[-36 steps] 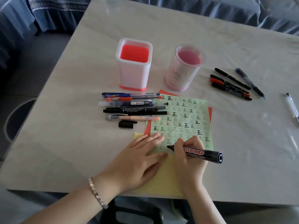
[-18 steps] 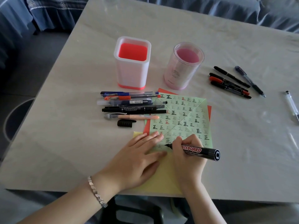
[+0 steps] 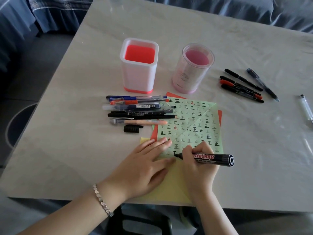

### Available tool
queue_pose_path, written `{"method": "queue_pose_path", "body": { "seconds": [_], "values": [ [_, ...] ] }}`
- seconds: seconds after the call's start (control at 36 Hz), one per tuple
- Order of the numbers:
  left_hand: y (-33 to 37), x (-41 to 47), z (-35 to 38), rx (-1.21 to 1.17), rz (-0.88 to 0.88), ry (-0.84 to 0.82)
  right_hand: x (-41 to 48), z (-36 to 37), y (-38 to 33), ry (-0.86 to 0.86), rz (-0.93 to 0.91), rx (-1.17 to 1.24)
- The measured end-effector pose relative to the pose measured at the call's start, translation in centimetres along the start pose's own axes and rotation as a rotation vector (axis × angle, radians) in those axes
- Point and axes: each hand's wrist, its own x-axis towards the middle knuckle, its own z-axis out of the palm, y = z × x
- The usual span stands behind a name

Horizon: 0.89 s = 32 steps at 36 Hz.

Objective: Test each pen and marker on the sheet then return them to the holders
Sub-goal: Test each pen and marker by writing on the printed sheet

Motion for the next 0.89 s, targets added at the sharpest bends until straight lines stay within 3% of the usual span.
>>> {"method": "queue_pose_path", "body": {
  "seconds": [0.89],
  "values": [
    [-0.08,-0.02,0.11,-0.016,0.006,0.018,0.04,0.06,-0.11,-0.042,0.004,0.008]
  ]
}}
